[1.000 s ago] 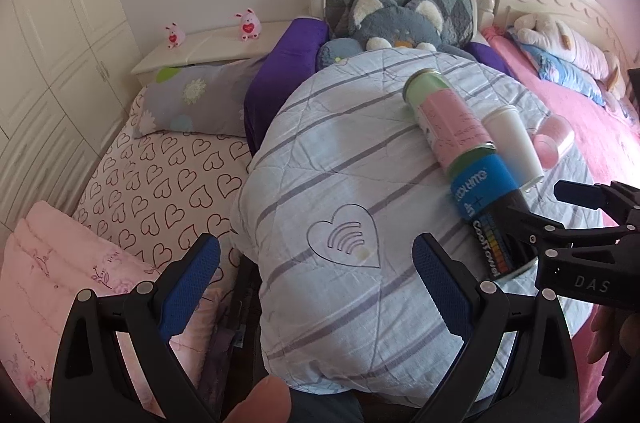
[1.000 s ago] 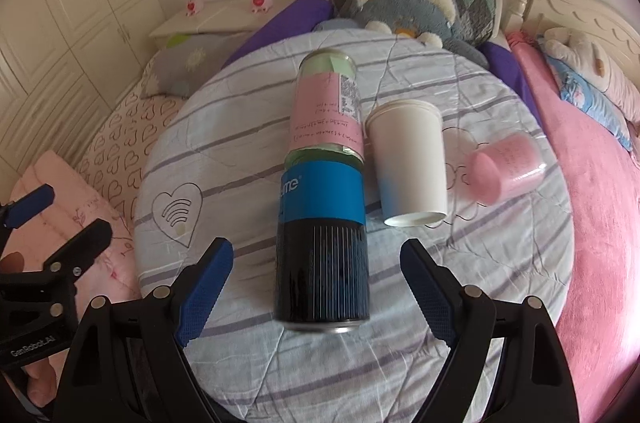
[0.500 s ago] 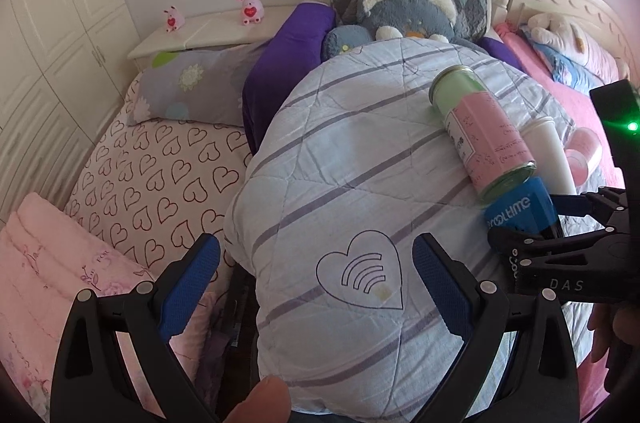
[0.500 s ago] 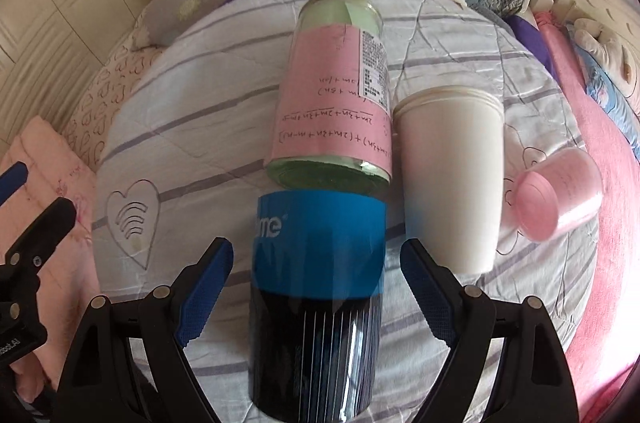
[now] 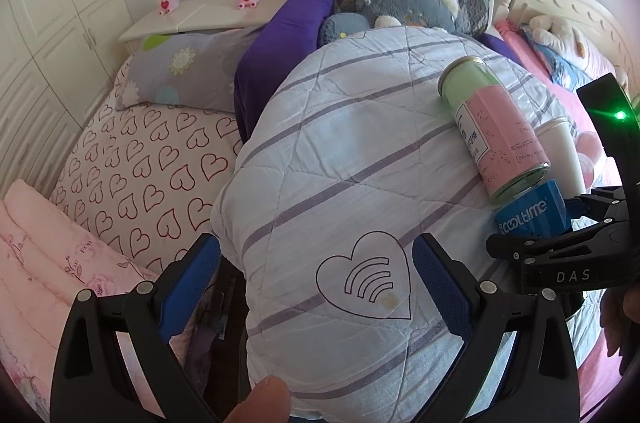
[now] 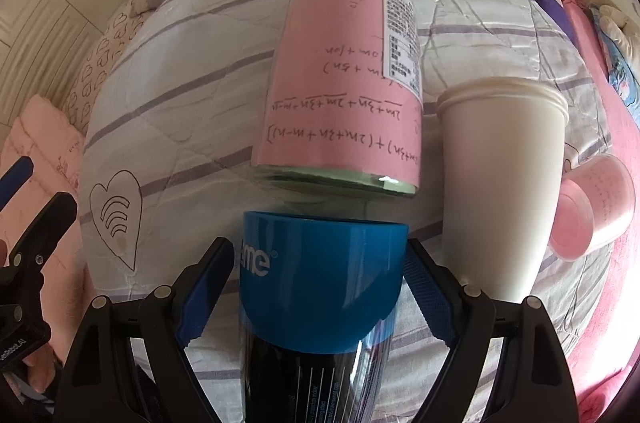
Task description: Flip cup upright
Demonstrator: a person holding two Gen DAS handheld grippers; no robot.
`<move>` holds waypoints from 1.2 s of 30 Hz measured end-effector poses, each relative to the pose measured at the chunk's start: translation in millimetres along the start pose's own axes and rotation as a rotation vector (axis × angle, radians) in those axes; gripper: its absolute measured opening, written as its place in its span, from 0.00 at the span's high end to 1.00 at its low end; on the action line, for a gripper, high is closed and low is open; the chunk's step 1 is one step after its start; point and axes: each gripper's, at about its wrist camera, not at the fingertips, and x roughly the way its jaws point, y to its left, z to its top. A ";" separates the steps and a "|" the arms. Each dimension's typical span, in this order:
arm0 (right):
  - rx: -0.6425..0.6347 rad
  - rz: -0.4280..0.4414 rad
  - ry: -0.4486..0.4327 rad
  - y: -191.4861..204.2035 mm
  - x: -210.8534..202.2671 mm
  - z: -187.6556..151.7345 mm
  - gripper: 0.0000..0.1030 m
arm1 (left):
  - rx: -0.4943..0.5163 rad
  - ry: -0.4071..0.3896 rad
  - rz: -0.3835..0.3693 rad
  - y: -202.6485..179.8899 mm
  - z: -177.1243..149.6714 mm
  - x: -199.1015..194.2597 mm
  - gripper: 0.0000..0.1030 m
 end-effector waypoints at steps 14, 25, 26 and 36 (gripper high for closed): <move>-0.004 0.014 -0.021 2.6 -3.7 -6.8 0.33 | -0.009 -0.011 -0.011 5.3 -6.0 -9.9 0.04; 0.060 0.127 -0.170 -7.4 -36.0 -35.3 0.34 | 0.033 -0.032 -0.001 -13.6 -9.5 -27.0 0.04; 0.070 0.139 -0.192 -10.2 -41.1 -38.9 0.34 | 0.037 -0.035 0.001 -16.0 -9.8 -28.8 0.04; 0.148 0.116 -0.449 -27.3 -73.2 -92.3 0.35 | 0.090 -0.077 0.028 -40.9 -13.8 -57.4 0.04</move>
